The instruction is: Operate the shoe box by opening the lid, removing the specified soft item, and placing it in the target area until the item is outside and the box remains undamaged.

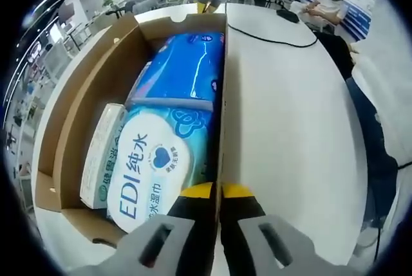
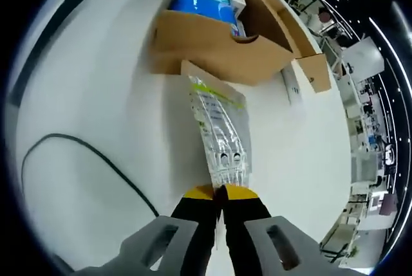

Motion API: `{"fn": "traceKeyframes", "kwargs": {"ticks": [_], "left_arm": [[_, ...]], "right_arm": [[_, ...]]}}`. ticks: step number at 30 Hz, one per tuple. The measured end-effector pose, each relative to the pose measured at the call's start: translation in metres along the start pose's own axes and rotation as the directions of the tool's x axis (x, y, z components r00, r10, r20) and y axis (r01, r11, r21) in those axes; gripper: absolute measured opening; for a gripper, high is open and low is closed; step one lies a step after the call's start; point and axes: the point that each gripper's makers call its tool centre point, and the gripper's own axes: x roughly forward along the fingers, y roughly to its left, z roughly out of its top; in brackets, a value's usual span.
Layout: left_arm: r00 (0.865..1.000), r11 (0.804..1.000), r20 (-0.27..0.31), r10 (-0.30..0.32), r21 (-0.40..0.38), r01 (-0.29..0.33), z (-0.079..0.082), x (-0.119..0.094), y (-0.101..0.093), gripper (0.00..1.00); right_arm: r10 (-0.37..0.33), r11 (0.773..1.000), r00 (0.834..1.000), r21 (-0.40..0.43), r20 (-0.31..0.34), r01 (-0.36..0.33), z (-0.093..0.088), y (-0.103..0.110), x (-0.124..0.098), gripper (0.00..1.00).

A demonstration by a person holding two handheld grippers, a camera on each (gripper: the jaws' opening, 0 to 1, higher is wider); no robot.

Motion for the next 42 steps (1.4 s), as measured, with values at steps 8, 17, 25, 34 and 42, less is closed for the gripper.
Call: {"fn": "traceKeyframes", "kwargs": {"ticks": [8,17,25,34,42], "left_arm": [[1.0,1.0,0.0,-0.002,0.0,0.002,0.0,0.0,0.0,0.01],[1.0,1.0,-0.001,-0.002,-0.004,0.002,0.0,0.0,0.0,0.01],[1.0,1.0,0.001,-0.001,-0.013,0.001,0.0,0.0,0.0,0.01],[1.0,1.0,0.001,-0.001,-0.009,0.001,0.0,-0.001,-0.001,0.01],[1.0,1.0,0.003,0.002,-0.007,-0.002,0.001,0.0,0.0,0.01]], "right_arm": [[0.013,1.0,1.0,0.014,-0.016,-0.013,-0.003,0.009,0.003,0.04],[0.022,1.0,0.999,0.018,-0.044,-0.021,-0.007,0.013,0.003,0.11],[0.031,0.999,0.998,-0.011,-0.059,-0.032,-0.012,0.02,0.005,0.14],[0.026,1.0,0.998,0.01,-0.065,-0.025,-0.007,0.028,-0.009,0.16],[-0.026,0.993,0.999,0.112,-0.025,0.028,0.01,0.018,-0.02,0.21]]}}
